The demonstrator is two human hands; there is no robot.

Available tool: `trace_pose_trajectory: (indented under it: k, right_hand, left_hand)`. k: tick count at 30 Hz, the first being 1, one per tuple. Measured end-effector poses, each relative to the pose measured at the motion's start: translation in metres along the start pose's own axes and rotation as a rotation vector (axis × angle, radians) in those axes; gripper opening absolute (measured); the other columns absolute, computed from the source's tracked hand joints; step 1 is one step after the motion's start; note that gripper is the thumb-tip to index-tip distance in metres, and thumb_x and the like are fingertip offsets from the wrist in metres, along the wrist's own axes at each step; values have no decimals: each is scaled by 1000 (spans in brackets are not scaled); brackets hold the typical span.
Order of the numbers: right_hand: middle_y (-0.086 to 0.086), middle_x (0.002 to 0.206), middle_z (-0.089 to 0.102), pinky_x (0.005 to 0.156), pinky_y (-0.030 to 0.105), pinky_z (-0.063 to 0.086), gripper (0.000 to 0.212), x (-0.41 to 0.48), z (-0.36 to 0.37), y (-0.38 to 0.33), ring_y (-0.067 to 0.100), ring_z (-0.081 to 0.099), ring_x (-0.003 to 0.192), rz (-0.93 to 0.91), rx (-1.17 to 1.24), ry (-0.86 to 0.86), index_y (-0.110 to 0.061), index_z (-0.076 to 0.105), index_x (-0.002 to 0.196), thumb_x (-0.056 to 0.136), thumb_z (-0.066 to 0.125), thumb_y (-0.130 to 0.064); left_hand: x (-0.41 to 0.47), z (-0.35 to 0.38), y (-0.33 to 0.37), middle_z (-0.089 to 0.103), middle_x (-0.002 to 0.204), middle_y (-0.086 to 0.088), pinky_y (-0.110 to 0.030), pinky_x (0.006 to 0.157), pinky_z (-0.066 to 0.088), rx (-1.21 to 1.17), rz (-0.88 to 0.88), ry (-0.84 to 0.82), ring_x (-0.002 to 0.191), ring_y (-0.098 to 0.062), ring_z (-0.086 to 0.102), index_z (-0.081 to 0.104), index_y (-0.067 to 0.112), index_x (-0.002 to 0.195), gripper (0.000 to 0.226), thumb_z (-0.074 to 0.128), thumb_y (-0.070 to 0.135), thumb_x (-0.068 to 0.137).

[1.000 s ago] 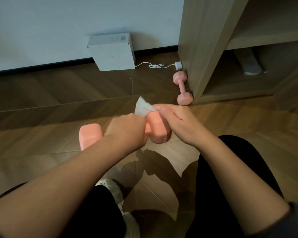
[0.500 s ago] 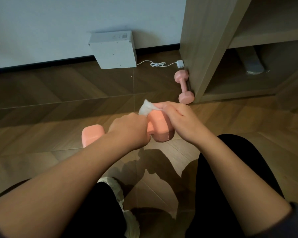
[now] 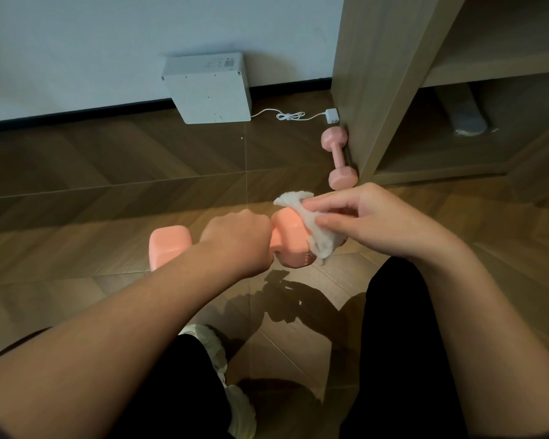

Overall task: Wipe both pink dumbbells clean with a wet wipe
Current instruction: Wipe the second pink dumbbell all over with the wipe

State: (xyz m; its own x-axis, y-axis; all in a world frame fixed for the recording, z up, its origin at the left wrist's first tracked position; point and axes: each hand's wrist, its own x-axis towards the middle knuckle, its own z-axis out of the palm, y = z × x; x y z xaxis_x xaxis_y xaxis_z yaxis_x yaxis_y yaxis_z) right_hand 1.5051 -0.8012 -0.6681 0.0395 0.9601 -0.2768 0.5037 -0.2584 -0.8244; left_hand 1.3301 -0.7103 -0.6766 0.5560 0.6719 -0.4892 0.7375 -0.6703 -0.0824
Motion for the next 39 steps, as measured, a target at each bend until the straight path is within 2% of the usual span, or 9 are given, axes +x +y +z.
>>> trace_pose_trajectory:
  k: [3, 6, 10, 16, 20, 25, 28, 32, 39]
  right_hand:
    - [-22, 105, 64, 71, 17, 57, 34, -3, -7, 1, 3, 67, 89, 16, 146, -44, -32, 63, 126, 96, 57, -18]
    - [-22, 99, 62, 67, 16, 56, 44, 1, 3, 2, -2, 64, 88, -34, 46, 18, -29, 64, 125, 85, 71, -11]
    - [-28, 122, 54, 85, 10, 45, 55, 8, 12, 4, -8, 49, 109, -131, -134, 100, -34, 59, 129, 77, 78, -32]
    - [-12, 137, 50, 99, 27, 46, 48, 13, 21, 12, 3, 51, 119, -86, -61, -261, -29, 41, 145, 99, 52, -36]
    - [0, 110, 65, 95, 41, 50, 31, 20, 37, 15, 13, 62, 102, -1, 157, -129, -18, 59, 124, 105, 37, -29]
    - [-3, 121, 62, 98, 41, 48, 37, 19, 37, 18, 10, 58, 111, -138, 135, -38, -19, 57, 130, 101, 38, -30]
    - [-11, 144, 46, 110, 43, 36, 44, 18, 40, 21, 6, 40, 133, -255, -1, 11, -26, 44, 143, 99, 39, -30]
    - [-16, 152, 34, 118, 51, 19, 45, 21, 40, 26, 4, 18, 145, -241, -184, -7, -35, 34, 147, 102, 35, -41]
    - [-20, 153, 33, 117, 55, 17, 43, 23, 36, 23, 8, 11, 149, -384, -183, 206, -33, 47, 141, 98, 45, -40]
  left_hand:
    - [0, -1, -4, 53, 75, 3, -21, 47, 31, -2, -1, -6, 63, -11, 52, 51, 21, 92, 7, 56, 26, 93]
    - [-1, -2, -6, 53, 75, 4, -21, 46, 30, -3, 15, -11, 60, -11, 50, 51, 21, 90, 9, 55, 28, 94]
    - [-1, -1, -3, 55, 73, 3, -21, 46, 31, 8, 62, -9, 60, -10, 51, 54, 20, 88, 15, 52, 32, 96]
    - [-4, -2, -1, 58, 78, 2, -24, 50, 34, 194, 154, 69, 65, -12, 54, 58, 18, 96, 15, 51, 30, 97]
    - [-6, -1, 4, 55, 76, 1, -26, 52, 36, 283, 206, 144, 63, -13, 52, 47, 19, 88, 14, 51, 30, 96]
    - [2, -6, 0, 53, 76, 3, -24, 52, 39, -35, 101, -31, 65, -11, 53, 54, 20, 96, 9, 56, 27, 92]
    - [7, -10, -7, 60, 83, -6, -24, 47, 46, -340, -39, -209, 59, -14, 59, 56, 15, 105, 17, 60, 23, 91]
    - [9, -5, -7, 57, 71, -9, -25, 43, 46, -557, -128, -363, 47, -16, 51, 54, 9, 96, 15, 64, 19, 90]
    - [9, -5, -7, 46, 46, -1, -25, 42, 41, -1026, -191, -551, 38, -13, 42, 55, 6, 107, 17, 59, 14, 93]
